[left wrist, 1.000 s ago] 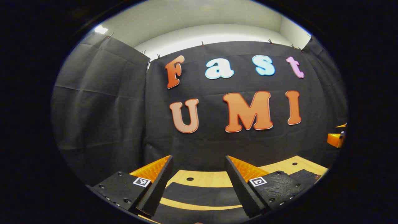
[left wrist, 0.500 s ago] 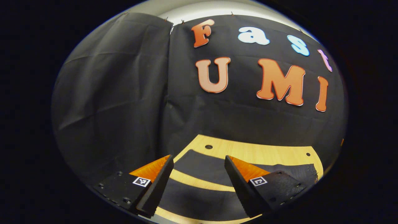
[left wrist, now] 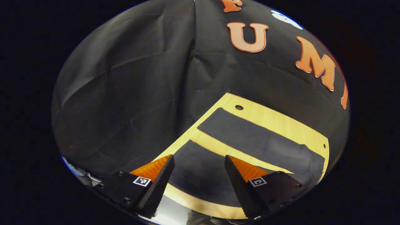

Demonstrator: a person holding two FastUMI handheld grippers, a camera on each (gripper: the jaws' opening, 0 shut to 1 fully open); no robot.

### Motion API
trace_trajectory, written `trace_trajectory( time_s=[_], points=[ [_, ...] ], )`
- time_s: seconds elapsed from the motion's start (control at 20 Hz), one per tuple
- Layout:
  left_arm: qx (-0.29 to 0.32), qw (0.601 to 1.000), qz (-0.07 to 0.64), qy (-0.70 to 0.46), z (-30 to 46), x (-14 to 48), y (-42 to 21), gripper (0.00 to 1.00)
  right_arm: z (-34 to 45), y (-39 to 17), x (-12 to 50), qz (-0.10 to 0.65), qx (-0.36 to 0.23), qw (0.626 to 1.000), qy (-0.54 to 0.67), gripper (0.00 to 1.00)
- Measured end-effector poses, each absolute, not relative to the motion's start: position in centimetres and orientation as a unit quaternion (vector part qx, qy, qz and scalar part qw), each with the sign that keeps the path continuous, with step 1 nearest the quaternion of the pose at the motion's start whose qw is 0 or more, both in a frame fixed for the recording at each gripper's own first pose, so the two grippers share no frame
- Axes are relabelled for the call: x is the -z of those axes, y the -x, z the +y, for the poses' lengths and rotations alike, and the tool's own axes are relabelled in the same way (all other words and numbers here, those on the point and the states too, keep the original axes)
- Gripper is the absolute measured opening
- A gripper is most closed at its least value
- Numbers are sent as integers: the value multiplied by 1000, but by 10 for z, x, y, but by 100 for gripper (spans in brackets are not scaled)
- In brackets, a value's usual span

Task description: Grasp the waist and the cuffs of the jeans and fold them to make the two legs overlap; first hold the waist and fold one-third of the jeans toward the cuffs, then hold the cuffs and fold the remaining one-third in the same direction to finish folding.

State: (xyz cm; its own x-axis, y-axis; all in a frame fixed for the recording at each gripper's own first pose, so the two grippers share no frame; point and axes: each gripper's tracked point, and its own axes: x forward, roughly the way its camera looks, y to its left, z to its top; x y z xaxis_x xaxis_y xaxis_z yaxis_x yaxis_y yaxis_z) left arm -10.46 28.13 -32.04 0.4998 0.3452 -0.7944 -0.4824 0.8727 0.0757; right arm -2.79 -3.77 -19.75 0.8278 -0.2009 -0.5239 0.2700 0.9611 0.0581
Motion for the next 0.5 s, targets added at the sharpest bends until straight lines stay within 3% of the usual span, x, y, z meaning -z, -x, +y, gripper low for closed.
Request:
trace_trajectory(
  time_s=[0.5],
  points=[
    [-247,767,574,146,296,392,122,99,-28,55,293,408,154,887,-152,99]
  ],
)
